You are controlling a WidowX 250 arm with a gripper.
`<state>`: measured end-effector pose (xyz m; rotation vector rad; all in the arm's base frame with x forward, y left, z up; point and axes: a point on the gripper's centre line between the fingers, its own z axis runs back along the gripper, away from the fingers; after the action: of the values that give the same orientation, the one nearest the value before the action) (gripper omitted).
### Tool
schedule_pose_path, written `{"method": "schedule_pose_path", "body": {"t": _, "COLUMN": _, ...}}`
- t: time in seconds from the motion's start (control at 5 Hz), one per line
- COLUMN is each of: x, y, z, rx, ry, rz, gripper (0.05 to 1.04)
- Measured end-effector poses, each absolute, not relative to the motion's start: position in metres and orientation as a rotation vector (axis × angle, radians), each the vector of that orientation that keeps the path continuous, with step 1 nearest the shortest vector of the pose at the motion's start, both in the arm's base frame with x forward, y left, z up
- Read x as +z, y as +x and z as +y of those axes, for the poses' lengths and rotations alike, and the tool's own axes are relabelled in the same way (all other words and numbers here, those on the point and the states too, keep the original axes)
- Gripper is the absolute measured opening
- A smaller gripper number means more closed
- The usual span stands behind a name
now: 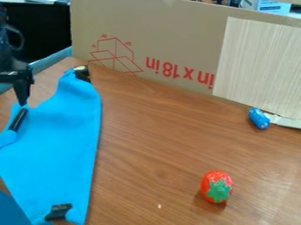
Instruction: Unfold the cloth from left to right
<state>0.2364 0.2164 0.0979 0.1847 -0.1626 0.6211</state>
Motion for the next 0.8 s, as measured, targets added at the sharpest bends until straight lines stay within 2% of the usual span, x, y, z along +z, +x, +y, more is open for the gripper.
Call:
{"method": "schedule_pose_path", "body": {"t": 0.6, "x": 0.063, "y": 0.235, "z": 0.234, "rx": 0.631, "ry": 0.281, "rz": -0.136, "gripper": 1.000}}
{"method": "schedule_pose_path", "body": {"t": 0.8, "x": 0.050, "y": 0.235, "z": 0.235, "rx": 0.643, "ry": 0.285, "rz": -0.126, "gripper": 0.945}}
